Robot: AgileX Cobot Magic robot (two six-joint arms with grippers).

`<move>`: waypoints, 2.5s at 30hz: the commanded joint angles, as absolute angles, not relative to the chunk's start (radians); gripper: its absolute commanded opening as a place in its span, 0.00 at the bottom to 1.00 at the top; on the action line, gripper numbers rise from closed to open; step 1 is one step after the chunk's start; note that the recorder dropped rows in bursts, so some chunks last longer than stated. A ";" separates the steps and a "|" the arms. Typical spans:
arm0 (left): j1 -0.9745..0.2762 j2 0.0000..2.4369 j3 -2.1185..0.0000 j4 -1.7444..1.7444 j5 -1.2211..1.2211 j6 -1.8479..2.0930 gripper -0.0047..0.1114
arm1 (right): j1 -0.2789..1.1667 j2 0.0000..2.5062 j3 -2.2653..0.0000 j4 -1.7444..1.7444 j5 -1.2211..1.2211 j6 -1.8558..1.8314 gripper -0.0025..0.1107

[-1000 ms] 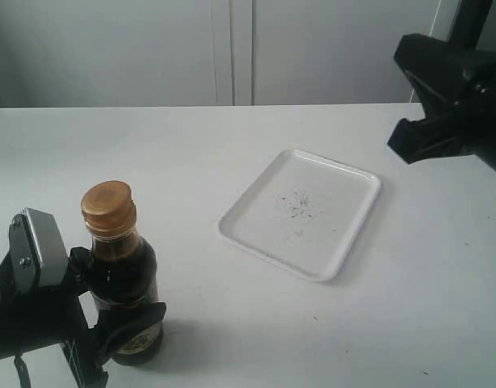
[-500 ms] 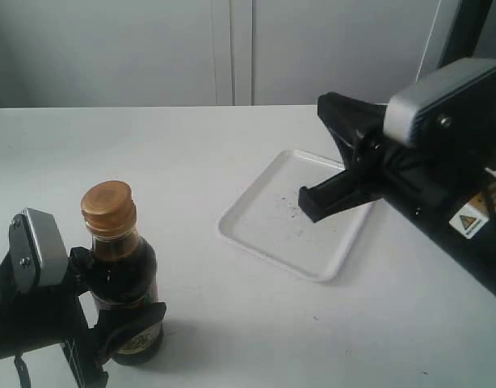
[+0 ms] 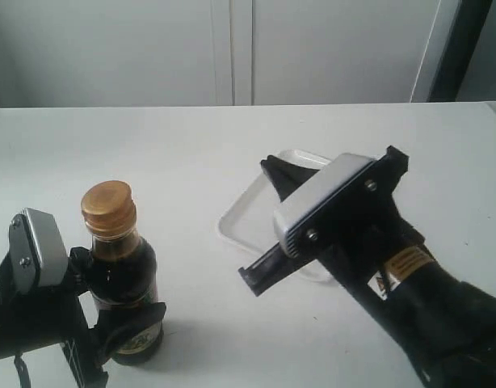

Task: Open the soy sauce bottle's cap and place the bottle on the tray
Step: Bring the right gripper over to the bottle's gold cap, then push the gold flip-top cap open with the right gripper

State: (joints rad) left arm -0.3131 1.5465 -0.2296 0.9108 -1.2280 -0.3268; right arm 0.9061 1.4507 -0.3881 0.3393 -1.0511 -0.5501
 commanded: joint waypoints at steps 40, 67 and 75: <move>-0.314 1.547 -0.232 0.905 -1.221 -0.314 0.04 | 1.245 1.647 -0.714 0.664 -0.956 -1.277 0.02; -0.314 1.547 -0.232 0.904 -1.221 -0.314 0.04 | 1.335 1.636 -0.957 0.707 -0.879 -1.293 0.02; -0.314 1.547 -0.232 0.904 -1.221 -0.314 0.04 | 1.280 1.607 -0.955 0.703 -0.873 -1.126 0.02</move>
State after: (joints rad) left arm -0.3131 1.5486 -0.2311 0.8912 -1.2262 -0.3202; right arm 1.3153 1.6252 -0.9547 0.7030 -0.8703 -1.2087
